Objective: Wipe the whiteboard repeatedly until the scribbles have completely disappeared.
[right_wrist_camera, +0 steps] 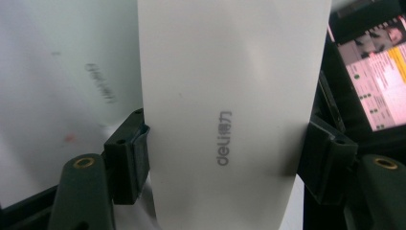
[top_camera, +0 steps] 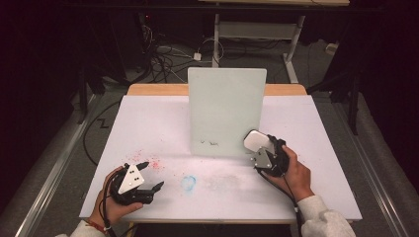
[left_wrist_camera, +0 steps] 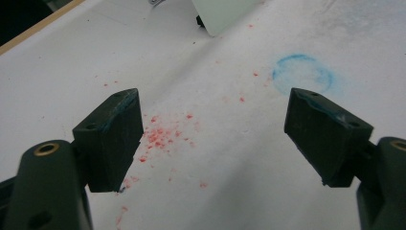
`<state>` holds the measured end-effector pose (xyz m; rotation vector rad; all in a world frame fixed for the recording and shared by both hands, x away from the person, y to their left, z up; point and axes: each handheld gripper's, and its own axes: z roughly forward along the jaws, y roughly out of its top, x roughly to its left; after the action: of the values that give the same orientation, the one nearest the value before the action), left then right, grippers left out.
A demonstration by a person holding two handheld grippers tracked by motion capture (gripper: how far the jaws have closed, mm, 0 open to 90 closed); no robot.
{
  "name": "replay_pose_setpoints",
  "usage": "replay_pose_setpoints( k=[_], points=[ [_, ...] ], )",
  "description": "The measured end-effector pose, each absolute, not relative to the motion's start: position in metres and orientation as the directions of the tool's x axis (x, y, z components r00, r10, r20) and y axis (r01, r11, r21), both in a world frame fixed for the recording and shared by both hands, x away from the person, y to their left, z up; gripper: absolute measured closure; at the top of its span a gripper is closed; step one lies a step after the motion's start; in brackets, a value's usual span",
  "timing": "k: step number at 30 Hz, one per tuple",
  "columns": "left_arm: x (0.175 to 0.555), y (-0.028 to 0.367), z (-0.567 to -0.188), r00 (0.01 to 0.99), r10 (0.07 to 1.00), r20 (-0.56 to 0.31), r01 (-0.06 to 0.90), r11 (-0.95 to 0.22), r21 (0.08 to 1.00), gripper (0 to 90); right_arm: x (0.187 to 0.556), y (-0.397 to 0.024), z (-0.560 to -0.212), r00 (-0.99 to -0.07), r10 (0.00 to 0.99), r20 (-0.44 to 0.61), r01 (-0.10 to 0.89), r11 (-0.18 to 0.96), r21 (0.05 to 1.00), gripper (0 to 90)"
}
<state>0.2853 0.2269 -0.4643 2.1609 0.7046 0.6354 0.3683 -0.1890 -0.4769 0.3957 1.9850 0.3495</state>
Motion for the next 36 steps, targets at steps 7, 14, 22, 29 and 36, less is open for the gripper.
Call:
replay_pose_setpoints(
  k=[7,14,22,29,36],
  points=[
    [0.285,0.227,-0.464,0.726,0.655,0.211,0.276,-0.557,0.783,20.2,0.367,-0.175,-0.477,-0.425,0.36,-0.831,0.086,0.929,0.359,31.1],
    [0.286,0.227,-0.465,0.728,0.653,0.21,0.277,-0.56,0.78,20.2,0.378,-0.195,-0.446,-0.326,0.537,-0.778,0.159,0.842,0.515,31.1],
    [0.285,0.226,-0.465,0.729,0.65,0.213,0.276,-0.564,0.779,20.1,0.372,-0.178,-0.466,-0.404,0.444,-0.8,0.141,0.894,0.425,31.0],
    [0.285,0.227,-0.464,0.731,0.649,0.212,0.273,-0.563,0.78,20.2,0.371,-0.173,-0.469,-0.426,0.395,-0.814,0.148,0.918,0.368,31.1],
    [0.285,0.227,-0.464,0.731,0.648,0.212,0.272,-0.563,0.78,20.1,0.382,-0.198,-0.442,-0.34,0.569,-0.749,0.205,0.822,0.531,31.1]
  ],
)
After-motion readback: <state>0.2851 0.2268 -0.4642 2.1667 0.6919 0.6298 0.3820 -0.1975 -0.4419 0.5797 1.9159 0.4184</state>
